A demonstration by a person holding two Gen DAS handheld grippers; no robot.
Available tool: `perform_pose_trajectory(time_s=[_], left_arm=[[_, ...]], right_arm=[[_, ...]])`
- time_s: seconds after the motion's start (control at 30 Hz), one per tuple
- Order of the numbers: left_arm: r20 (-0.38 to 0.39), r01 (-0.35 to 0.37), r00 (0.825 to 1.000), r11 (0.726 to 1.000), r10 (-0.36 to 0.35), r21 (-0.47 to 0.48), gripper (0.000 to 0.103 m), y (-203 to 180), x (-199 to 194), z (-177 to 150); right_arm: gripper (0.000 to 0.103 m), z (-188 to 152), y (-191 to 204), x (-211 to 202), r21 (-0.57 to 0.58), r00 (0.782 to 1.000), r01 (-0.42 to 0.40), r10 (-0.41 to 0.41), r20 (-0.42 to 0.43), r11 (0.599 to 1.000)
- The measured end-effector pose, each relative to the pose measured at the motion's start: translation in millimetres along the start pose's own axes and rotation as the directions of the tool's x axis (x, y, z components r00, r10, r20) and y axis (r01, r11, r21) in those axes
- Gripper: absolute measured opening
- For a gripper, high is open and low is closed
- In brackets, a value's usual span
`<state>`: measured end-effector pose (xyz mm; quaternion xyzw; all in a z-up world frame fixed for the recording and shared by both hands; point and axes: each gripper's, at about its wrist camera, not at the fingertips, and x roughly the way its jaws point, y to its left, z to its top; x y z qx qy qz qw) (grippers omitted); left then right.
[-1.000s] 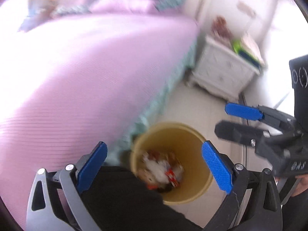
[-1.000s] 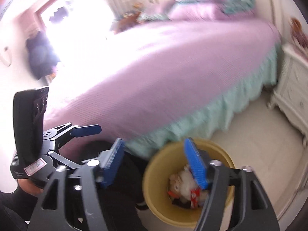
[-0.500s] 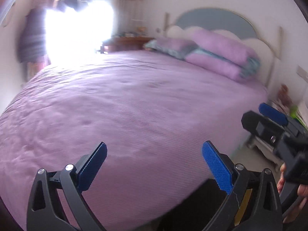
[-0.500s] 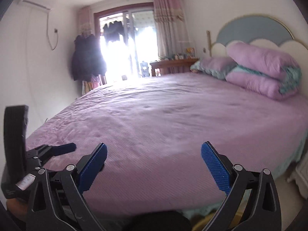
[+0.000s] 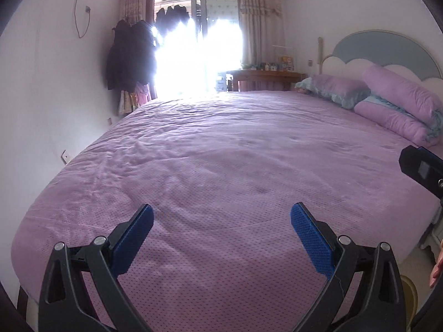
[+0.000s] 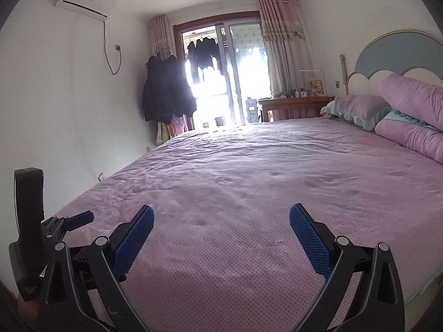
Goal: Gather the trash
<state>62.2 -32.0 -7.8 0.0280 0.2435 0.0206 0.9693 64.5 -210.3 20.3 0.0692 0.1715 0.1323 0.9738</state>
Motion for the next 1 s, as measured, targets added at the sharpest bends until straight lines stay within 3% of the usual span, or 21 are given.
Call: perform_pose_trajectory(time_s=[0.3,0.7,1.0], left_arm=[[0.013,-0.058,0.998,0.993,0.060,-0.107,0.099,43.7,25.5,24.9],[-0.012,-0.101,0.995,0.989,0.100,-0.109,0.099,64.6,84.5,55.2],[-0.027,-0.057,0.998,0.991,0.054,-0.117,0.099,76.0,145.3,90.7]], right_arm=[[0.095,-0.9,-1.2,55.6,0.034,0.996,-0.026,0.029,-0.087,0.999],[0.095,-0.4,-6.5,111.2,0.059,0.986,-0.042,0.051,-0.162,0.997],[0.095,12.2,-28.8,146.4,0.019,0.985,-0.038,0.040,-0.170,0.999]])
